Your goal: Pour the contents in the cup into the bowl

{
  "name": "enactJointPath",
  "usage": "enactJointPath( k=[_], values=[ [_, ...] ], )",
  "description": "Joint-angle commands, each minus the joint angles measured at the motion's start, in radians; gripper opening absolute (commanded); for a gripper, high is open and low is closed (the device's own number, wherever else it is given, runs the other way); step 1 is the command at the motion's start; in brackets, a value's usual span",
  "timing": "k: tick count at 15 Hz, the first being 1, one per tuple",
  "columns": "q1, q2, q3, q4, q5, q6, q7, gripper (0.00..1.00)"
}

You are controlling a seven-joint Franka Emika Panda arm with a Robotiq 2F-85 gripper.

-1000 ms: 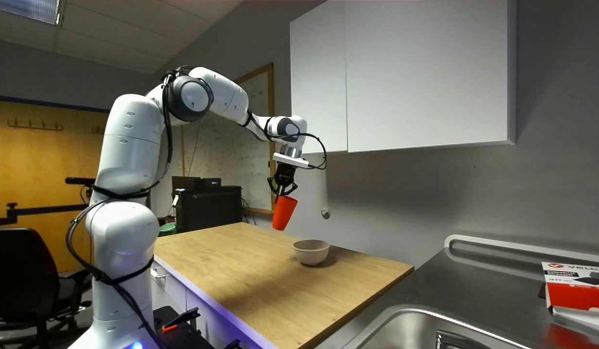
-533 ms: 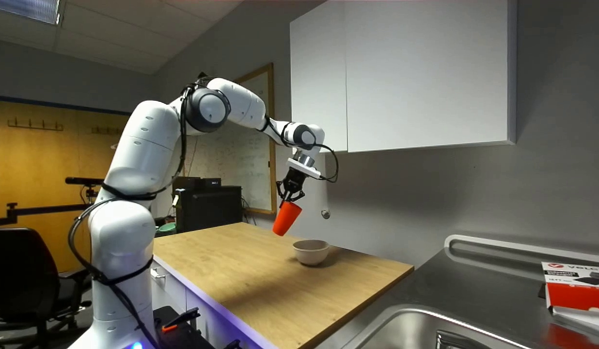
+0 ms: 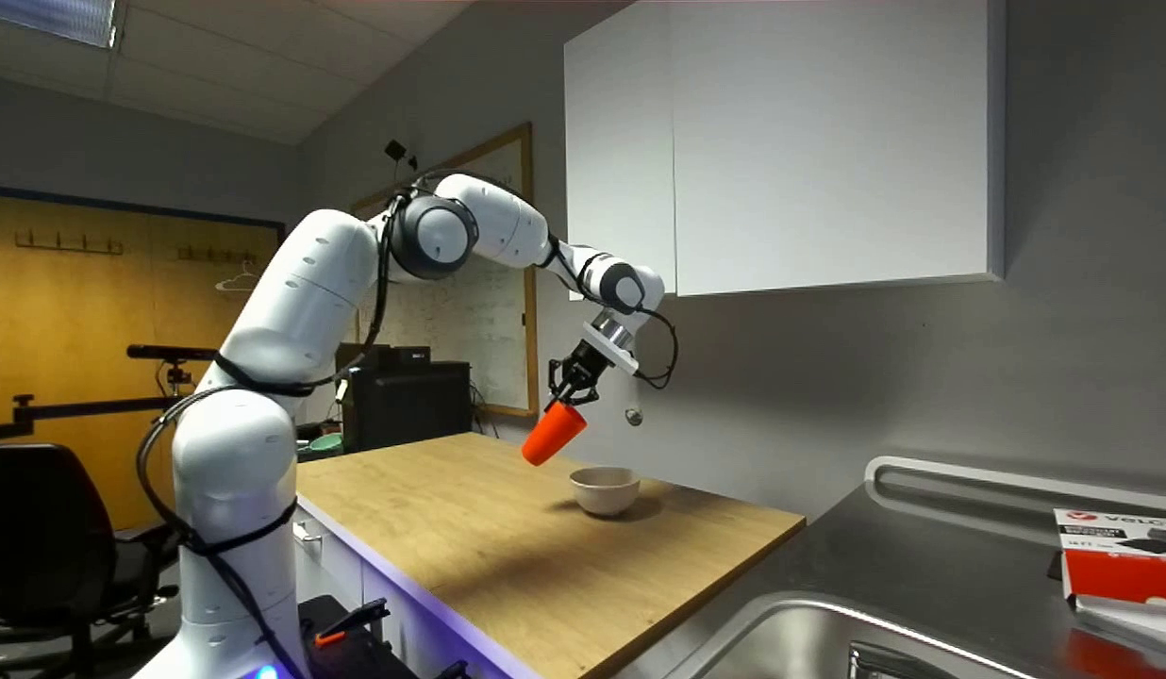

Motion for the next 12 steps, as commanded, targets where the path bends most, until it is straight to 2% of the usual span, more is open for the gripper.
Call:
enactJointPath(
  k=[1,7,12],
  values=[
    [-0.025,0.078,0.008,0.104,0.043,-0.067,-0.011,0.05],
    [-0.044,0.183,0.022,0.24,0.077,-0.137,-0.024,0.05],
    [-0.048,0.289,0.045,0.381,0.123,-0.239,0.009,0.05]
  ],
)
